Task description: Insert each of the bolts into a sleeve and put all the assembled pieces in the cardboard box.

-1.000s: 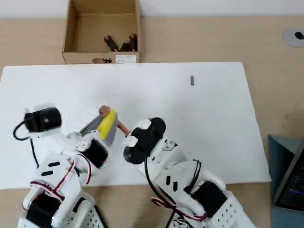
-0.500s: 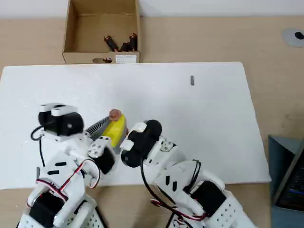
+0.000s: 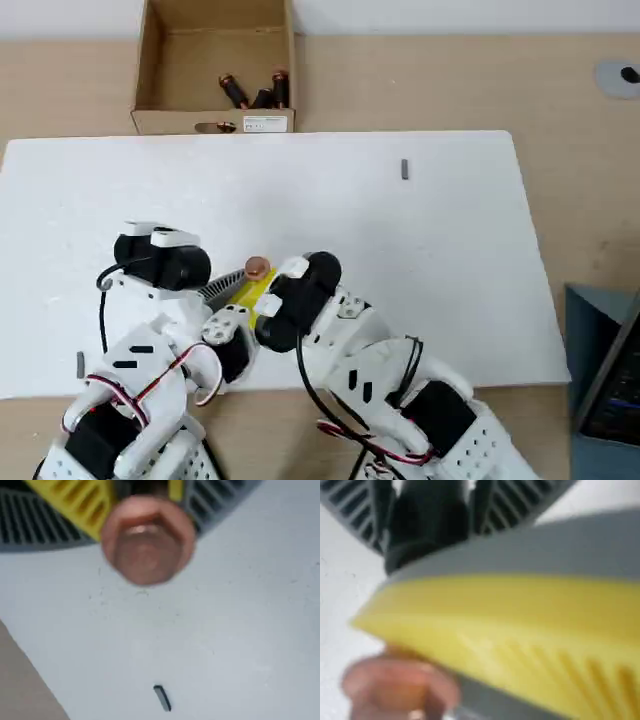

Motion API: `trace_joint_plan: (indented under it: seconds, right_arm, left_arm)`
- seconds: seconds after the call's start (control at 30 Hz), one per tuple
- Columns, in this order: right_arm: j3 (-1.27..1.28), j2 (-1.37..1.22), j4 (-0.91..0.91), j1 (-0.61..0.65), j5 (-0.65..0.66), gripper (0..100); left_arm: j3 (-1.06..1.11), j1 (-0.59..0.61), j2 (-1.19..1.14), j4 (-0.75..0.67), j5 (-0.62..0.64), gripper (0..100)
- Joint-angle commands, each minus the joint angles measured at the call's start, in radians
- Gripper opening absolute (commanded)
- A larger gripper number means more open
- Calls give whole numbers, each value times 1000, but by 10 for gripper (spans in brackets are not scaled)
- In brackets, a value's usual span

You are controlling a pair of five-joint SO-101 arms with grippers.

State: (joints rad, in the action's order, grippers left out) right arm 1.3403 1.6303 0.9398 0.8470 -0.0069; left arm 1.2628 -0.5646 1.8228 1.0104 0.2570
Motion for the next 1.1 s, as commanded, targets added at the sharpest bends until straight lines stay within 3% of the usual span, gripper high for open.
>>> trace_joint_plan:
  seconds: [0.0,0.27,0.57,0.8,0.97,1.07]
  right_arm:
    - [-13,18,-34,2,9,9]
    - [-8,18,-34,2,9,9]
    - [13,18,-34,2,6,9]
    - [15,19,-44,2,6,9]
    - [15,19,-46,1,6,9]
    - [15,19,-46,-1,5,9]
  left_arm:
    - [-11,6,2,8,-8,5]
    - [-52,9,-2,52,21,187]
    - [-143,14,-2,137,44,191]
    - [-226,150,-4,132,35,188]
    - [-229,239,1,130,-71,183]
    - [-224,313,1,130,-121,88]
